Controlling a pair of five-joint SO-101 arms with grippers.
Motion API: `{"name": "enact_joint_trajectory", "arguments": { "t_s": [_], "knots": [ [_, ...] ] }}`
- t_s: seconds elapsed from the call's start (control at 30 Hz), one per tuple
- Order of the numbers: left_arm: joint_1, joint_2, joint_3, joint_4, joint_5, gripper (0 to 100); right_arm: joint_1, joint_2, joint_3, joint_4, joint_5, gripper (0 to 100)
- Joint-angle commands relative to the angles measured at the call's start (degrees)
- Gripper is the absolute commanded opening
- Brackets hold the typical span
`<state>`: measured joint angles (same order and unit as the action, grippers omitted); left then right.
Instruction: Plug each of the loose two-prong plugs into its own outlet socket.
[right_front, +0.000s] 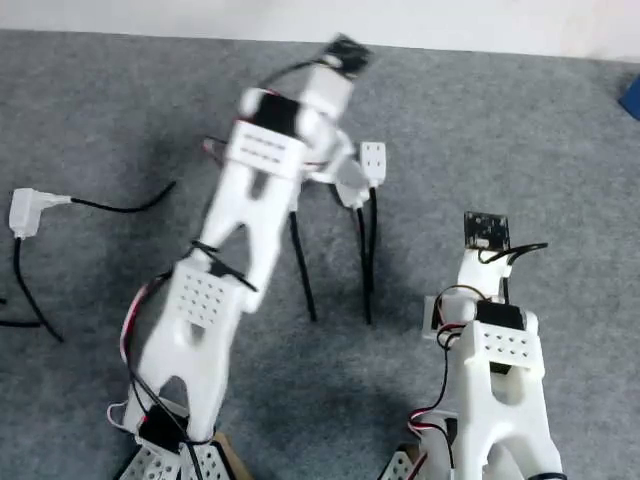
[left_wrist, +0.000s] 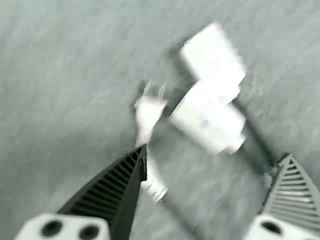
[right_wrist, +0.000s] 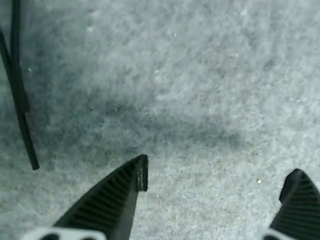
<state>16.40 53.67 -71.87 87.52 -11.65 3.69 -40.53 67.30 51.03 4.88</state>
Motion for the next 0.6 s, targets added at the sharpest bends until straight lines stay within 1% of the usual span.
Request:
{"name": "enact_joint_trajectory", "arguments": {
  "t_s": [0.0,0.1,0.17,0.3,0.4,0.57],
  "knots": [
    [3.74,-3.91,9.54,-12.92,1.67,39,-0.40,-0.48,-0.13,-0.92,-0.44,39.7],
    [5.67,-4.00,16.31,-17.32,1.76,39,-0.48,-0.31,-0.13,-0.92,-0.44,39.7],
    [7.43,-4.00,18.33,-18.37,1.76,39,-0.48,-0.22,-0.13,-0.92,-0.18,39.7],
    [10.07,-4.00,18.33,-18.64,1.58,39,-0.48,-0.22,-0.13,-1.01,0.00,39.7],
    [11.03,-4.00,18.33,-20.84,1.58,39,-0.48,-0.22,-0.04,-1.01,0.00,39.7],
    [10.68,-1.63,18.33,-22.15,1.58,39,-0.48,-0.13,-0.04,-1.01,0.00,39.7]
  ]
}}
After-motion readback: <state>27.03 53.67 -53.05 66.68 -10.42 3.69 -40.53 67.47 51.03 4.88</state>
